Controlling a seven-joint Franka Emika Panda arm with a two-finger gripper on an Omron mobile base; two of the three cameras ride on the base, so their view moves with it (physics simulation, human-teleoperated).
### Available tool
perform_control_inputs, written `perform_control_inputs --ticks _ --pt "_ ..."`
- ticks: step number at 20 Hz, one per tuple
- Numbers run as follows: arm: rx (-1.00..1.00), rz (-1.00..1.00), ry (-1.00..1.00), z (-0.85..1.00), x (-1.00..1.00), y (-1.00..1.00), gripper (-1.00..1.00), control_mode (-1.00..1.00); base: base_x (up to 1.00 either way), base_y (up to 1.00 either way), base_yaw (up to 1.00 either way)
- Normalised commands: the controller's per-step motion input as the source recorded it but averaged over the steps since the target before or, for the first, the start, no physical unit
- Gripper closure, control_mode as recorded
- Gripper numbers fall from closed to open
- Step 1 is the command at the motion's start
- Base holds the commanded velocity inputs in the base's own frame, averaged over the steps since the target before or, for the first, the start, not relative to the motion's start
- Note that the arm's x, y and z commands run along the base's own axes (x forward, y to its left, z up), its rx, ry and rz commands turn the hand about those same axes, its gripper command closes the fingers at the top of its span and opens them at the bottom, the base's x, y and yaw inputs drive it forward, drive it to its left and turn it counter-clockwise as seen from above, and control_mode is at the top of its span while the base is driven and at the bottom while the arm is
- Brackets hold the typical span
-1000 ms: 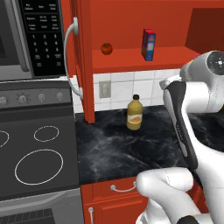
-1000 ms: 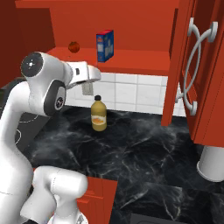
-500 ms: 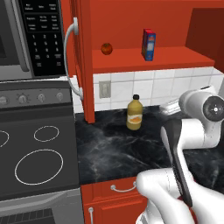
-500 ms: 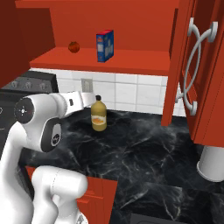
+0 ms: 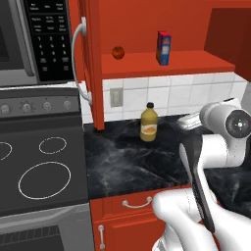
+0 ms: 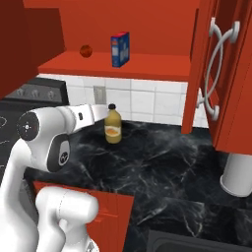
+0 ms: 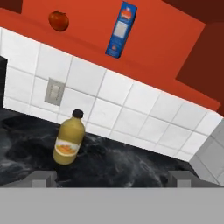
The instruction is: Pick the boxed food and cereal from the counter and place them in the cabinets closest to them.
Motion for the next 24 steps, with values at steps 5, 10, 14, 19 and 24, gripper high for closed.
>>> perform_control_inputs --ticks 5,10,14,19,24 --pt "0.0 0.0 0.0 0.0 0.0 0.0 -1.0 1.0 -0.69 0.0 0.0" --pt "0.0 0.0 0.0 0.0 0.0 0.0 -1.0 1.0 -0.66 0.0 0.0" --pt "0.0 0.0 0.0 0.0 0.0 0.0 -1.0 1.0 -0.59 0.02 0.0" --pt "0.0 0.0 0.0 0.0 0.0 0.0 -1.0 1.0 -0.51 0.25 0.0" --pt "0.0 0.0 0.0 0.0 0.0 0.0 -1.0 1.0 -0.44 0.35 0.0"
